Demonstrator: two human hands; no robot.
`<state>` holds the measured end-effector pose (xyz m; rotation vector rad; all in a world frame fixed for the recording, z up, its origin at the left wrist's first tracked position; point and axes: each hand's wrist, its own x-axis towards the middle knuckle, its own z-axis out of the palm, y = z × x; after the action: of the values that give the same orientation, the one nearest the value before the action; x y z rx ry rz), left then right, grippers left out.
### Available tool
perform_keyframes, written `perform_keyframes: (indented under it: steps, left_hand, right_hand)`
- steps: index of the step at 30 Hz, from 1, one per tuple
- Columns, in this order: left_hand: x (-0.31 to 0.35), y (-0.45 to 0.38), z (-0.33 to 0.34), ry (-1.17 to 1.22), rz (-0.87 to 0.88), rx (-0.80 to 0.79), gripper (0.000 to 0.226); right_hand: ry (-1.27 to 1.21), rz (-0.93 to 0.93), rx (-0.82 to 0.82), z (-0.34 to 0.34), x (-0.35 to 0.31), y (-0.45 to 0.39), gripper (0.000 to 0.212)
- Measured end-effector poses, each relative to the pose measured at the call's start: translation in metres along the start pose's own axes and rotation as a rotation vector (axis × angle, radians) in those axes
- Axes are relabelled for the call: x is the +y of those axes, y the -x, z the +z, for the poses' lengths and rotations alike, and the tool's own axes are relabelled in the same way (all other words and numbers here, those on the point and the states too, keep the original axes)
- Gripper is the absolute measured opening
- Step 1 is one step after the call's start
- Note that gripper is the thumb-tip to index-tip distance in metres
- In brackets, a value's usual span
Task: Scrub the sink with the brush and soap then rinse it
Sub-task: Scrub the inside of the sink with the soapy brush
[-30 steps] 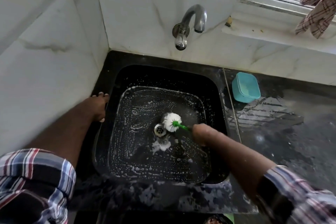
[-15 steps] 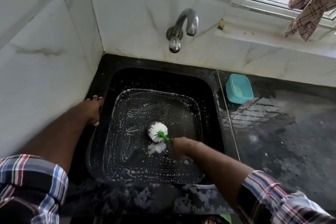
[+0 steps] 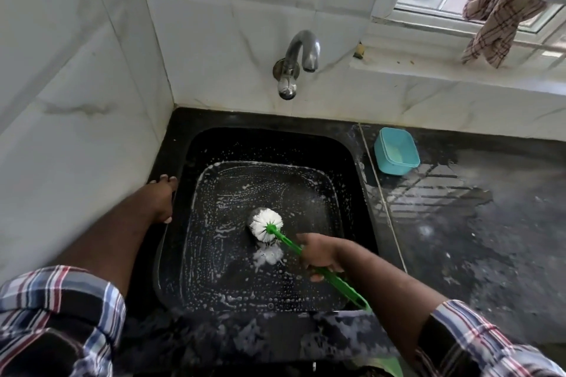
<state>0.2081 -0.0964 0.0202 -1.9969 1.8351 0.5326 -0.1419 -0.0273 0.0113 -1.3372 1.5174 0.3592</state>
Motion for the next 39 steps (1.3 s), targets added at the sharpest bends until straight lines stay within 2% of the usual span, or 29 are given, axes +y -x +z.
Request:
perform_keyframes:
  steps: [2,4,5,7,9,10,13,18,20,21,25,26,30,33,36,39]
  left_hand:
    - [-0.003,0.008,0.016,-0.024,-0.044,-0.019,0.099]
    - [-0.002,0.007,0.022,-0.053,-0.057,-0.037,0.082]
    - [-0.003,0.011,0.025,-0.017,-0.062,-0.011,0.073]
    - [0.063,0.043,-0.008,0.0,0.15,0.219,0.063]
    - [0.084,0.045,-0.011,0.055,0.195,0.238,0.058]
    - [0.097,0.05,-0.007,0.085,0.214,0.207,0.057]
    - [0.13,0.065,0.014,0.19,0.165,0.097,0.063]
    - [0.174,0.081,0.049,0.291,0.212,-0.075,0.044]
    - [0.181,0.087,0.06,0.305,0.219,-0.114,0.039]
    - [0.184,0.088,0.064,0.317,0.218,-0.122,0.04]
    - [0.189,0.086,0.078,0.429,0.199,-0.17,0.049]
    - [0.189,0.087,0.081,0.444,0.191,-0.173,0.051]
    - [0.185,0.091,0.091,0.504,0.166,-0.185,0.056]
    - [0.181,0.091,0.097,0.521,0.139,-0.19,0.063]
    - [0.184,0.087,0.099,0.516,0.145,-0.199,0.056]
    - [0.195,0.09,0.096,0.488,0.17,-0.169,0.045]
  right_hand:
    - [-0.257,0.038,-0.068,-0.003,0.004,0.019,0.059]
    - [-0.227,0.034,-0.128,-0.006,0.005,0.036,0.074]
    - [-0.158,0.044,-0.128,-0.004,0.005,0.037,0.073]
    - [0.021,-0.014,0.199,-0.007,0.05,0.1,0.054]
    - [0.402,-0.048,0.326,-0.007,0.041,0.096,0.036]
    - [0.504,-0.025,0.365,-0.004,0.035,0.095,0.032]
    - [0.526,-0.005,0.348,0.022,0.011,0.084,0.027]
    - [0.557,-0.025,0.147,0.021,0.013,0.092,0.014]
    - [0.481,-0.035,0.098,0.011,0.018,0.101,0.012]
    - [0.453,-0.026,0.108,0.009,0.019,0.103,0.016]
    - [0.461,0.011,0.427,0.02,0.015,0.094,0.024]
    - [0.453,0.007,0.444,0.029,0.016,0.089,0.024]
    - [0.63,-0.023,0.236,0.048,0.021,0.092,0.016]
    - [0.639,-0.006,0.28,0.017,0.028,0.095,0.018]
    - [0.607,0.021,0.406,0.002,0.027,0.09,0.019]
    - [0.642,0.004,0.327,0.034,0.014,0.078,0.027]
